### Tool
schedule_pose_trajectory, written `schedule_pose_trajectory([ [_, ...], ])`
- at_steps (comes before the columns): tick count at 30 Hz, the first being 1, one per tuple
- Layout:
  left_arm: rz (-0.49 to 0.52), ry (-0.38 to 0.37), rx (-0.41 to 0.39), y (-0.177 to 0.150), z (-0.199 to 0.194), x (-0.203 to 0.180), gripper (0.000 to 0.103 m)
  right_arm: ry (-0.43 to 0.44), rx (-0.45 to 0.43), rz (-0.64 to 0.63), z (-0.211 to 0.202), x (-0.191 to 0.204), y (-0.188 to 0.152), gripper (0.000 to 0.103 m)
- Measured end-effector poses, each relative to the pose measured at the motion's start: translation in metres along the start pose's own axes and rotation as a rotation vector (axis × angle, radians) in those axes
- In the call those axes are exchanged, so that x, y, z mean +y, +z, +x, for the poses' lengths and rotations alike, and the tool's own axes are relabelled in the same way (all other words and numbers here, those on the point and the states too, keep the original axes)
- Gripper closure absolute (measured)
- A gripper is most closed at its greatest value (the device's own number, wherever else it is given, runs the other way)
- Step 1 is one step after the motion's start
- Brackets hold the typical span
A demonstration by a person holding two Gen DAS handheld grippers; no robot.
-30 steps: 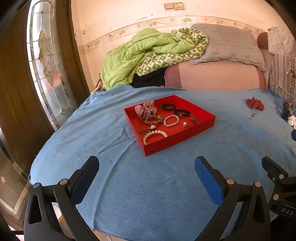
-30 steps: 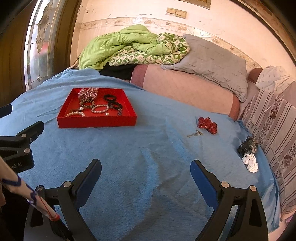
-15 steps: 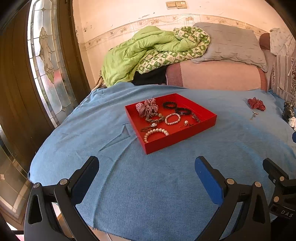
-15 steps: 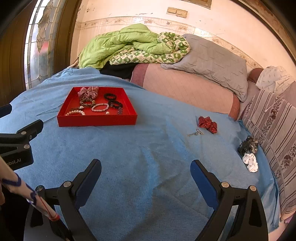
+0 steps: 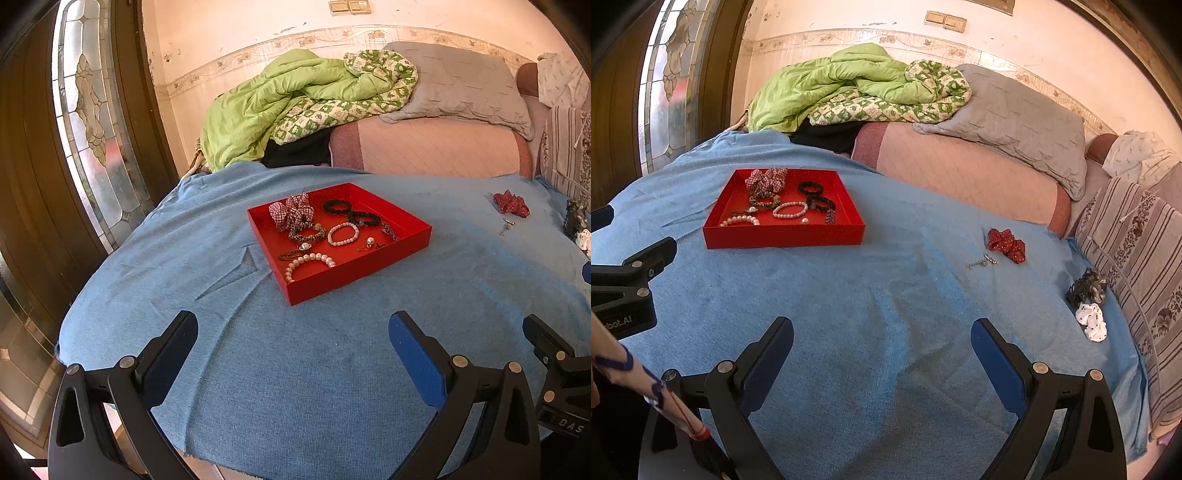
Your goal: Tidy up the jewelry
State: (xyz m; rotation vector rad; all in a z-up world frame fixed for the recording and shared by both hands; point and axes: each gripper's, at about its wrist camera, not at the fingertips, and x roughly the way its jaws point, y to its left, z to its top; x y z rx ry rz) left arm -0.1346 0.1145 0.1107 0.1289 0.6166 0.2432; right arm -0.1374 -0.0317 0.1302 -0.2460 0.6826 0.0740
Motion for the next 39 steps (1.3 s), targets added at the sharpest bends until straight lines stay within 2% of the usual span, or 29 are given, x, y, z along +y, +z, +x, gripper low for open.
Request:
schedule_pose_trajectory([
  [39,0.000,-0.002,0.015,-0.0036,0.0035,0.0030,0.000,0.000,0.010,-0.005,0.0007,-0.0044,-0.0020,0.004],
])
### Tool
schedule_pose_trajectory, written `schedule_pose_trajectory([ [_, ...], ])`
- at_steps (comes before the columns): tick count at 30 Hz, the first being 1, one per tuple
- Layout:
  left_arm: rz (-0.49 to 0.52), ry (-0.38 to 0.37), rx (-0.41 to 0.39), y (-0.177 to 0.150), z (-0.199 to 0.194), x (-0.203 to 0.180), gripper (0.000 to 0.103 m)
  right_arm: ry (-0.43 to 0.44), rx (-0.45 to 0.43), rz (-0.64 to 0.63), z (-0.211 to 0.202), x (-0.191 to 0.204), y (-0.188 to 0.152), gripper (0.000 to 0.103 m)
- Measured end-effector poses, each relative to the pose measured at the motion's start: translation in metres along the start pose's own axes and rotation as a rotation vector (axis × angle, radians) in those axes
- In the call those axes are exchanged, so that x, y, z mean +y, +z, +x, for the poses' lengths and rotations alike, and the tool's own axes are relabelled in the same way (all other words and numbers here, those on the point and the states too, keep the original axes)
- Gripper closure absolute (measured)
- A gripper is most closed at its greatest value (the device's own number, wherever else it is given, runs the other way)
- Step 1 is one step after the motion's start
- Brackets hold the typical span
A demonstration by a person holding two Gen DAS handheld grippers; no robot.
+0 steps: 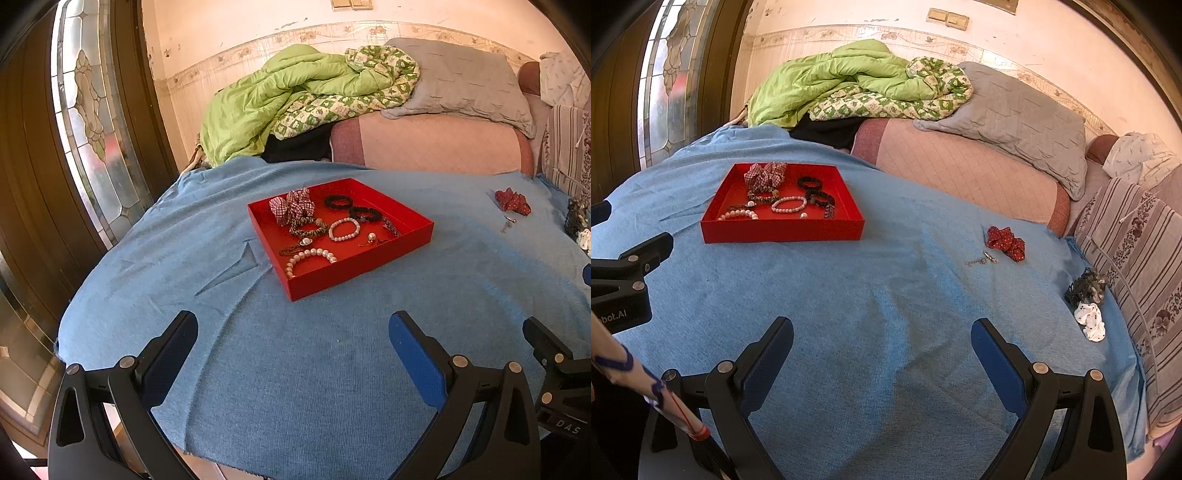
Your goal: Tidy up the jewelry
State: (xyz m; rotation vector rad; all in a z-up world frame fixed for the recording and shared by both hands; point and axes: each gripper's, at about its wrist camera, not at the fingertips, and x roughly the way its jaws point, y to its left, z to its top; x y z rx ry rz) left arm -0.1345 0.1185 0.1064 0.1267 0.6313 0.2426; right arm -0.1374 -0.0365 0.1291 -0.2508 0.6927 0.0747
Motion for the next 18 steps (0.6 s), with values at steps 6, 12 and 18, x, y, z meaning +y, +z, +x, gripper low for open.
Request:
schedule_pose_trajectory([
  [6,-0.004,-0.006,0.010,-0.0005,0.0016,0.0017,0.000,0.000,0.006,0.001,0.0009,-0.0044,-0.0008,0.004],
  [12,-0.002,-0.005,0.009,-0.0005,0.0015,0.0015,0.000,0.001,0.006,-0.001,0.0011,-0.0041,-0.0004,0.004],
  [18,-0.003,-0.005,0.010,-0.0001,0.0015,0.0014,0.000,0.001,0.006,-0.002,0.0012,-0.0046,-0.0004,0.004],
])
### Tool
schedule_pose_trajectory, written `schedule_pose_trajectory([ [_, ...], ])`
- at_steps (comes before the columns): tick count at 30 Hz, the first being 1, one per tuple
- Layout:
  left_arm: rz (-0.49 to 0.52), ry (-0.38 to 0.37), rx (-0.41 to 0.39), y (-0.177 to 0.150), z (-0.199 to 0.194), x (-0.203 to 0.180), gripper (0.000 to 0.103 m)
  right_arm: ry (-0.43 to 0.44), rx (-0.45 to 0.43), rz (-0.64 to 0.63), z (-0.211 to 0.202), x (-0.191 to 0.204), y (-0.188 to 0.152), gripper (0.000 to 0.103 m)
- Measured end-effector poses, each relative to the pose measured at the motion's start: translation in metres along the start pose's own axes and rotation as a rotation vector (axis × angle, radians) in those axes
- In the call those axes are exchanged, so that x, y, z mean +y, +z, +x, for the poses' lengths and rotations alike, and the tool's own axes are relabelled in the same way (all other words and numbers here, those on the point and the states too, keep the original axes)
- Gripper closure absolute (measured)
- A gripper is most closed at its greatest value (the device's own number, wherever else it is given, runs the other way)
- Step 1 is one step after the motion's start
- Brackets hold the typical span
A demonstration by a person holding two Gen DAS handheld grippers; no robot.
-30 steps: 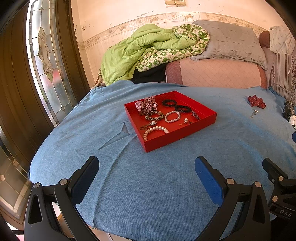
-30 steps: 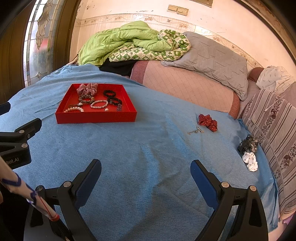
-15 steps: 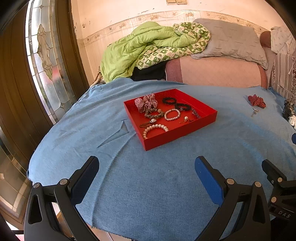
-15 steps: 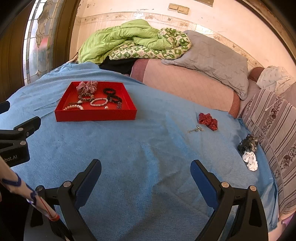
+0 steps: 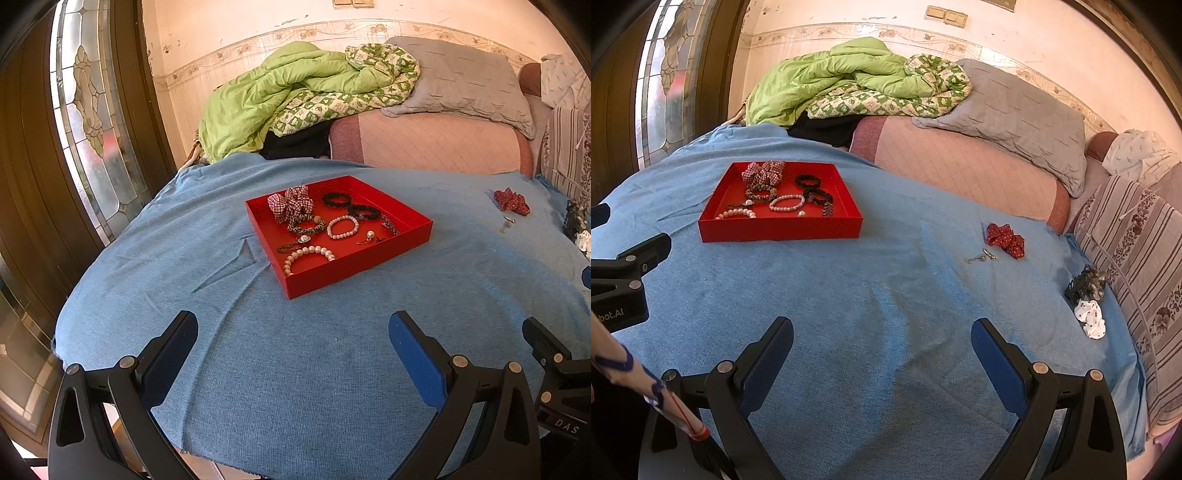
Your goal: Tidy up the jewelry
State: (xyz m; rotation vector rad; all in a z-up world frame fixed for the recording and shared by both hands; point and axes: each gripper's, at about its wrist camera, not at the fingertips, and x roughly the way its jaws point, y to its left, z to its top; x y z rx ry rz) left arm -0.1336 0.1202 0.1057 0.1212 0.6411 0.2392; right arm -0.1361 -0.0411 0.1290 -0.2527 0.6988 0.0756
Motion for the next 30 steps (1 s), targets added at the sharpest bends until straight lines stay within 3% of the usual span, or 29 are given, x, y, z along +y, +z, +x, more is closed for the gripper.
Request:
schedule_pose_trajectory([
  [30,0.006,-0.005,0.004,-0.0030,0.0005,-0.0038,0.000,0.001,0.003,-0.007,0.0001,-0.0024,0.0003,0.004],
])
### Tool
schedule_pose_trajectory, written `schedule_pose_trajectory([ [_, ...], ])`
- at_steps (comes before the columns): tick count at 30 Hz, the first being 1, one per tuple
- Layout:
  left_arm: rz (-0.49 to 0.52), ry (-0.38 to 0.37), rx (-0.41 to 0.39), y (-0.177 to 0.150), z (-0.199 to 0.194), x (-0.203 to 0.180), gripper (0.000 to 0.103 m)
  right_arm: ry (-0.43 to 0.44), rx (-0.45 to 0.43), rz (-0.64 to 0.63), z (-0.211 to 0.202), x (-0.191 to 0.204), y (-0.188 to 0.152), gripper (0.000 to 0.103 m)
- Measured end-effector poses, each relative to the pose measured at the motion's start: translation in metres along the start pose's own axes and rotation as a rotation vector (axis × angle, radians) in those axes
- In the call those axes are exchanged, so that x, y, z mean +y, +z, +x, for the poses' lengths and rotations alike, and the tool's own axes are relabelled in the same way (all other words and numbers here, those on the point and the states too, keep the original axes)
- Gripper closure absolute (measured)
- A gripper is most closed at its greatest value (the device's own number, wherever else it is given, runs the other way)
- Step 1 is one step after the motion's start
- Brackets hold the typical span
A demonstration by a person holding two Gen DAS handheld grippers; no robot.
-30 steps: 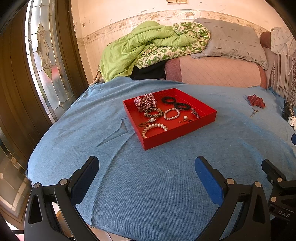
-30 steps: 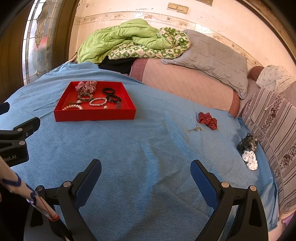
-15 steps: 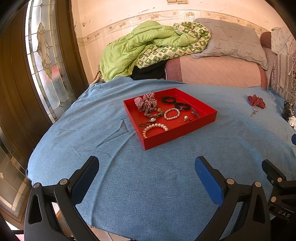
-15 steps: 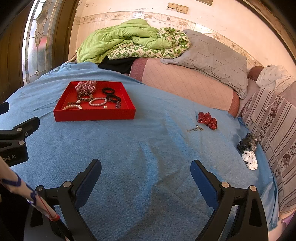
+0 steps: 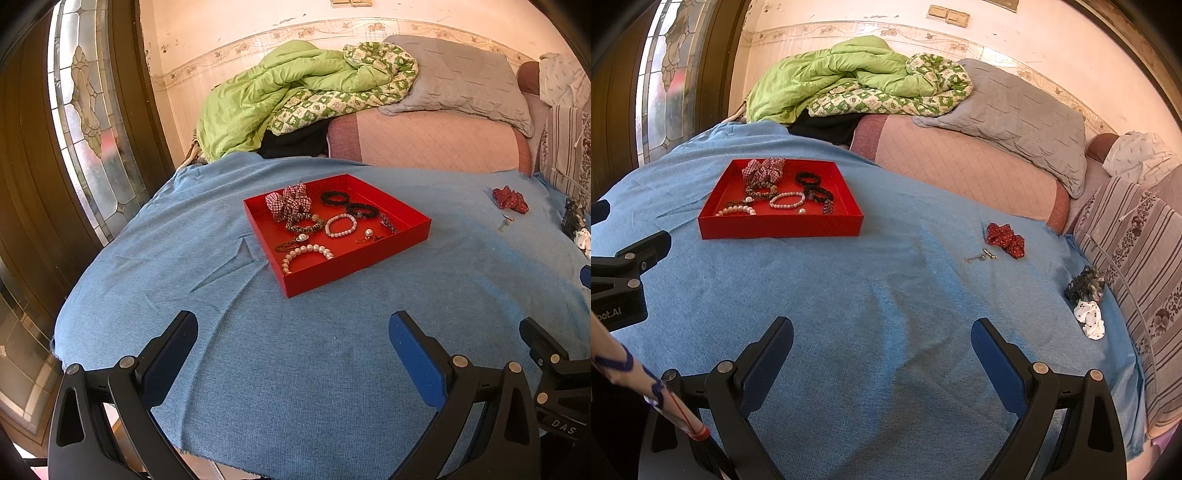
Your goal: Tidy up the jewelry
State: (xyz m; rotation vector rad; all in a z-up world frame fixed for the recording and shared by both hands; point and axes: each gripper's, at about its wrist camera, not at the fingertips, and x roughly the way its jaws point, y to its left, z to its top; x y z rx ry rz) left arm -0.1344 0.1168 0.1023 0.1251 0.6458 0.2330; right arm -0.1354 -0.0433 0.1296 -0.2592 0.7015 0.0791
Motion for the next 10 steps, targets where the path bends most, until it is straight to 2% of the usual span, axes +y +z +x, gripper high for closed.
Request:
schedule_pose_trajectory([
  [7,0.008,0.000,0.022,0.0010,0.0032,-0.0012,0.000,0.000,0.002,-0.001,0.0011,0.0001,0.0002,0.004],
  [9,0.005,-0.043,0.018,-0.0006,0.0014,-0.0016,0.000,0.000,0.011,0.006,0.0014,-0.0028,-0.0009,0.004],
  [10,0.002,-0.088,0.008,-0.0006,0.0006,-0.0026,0.000,0.003,0.019,0.013,0.0037,-0.0051,-0.0018,0.004],
])
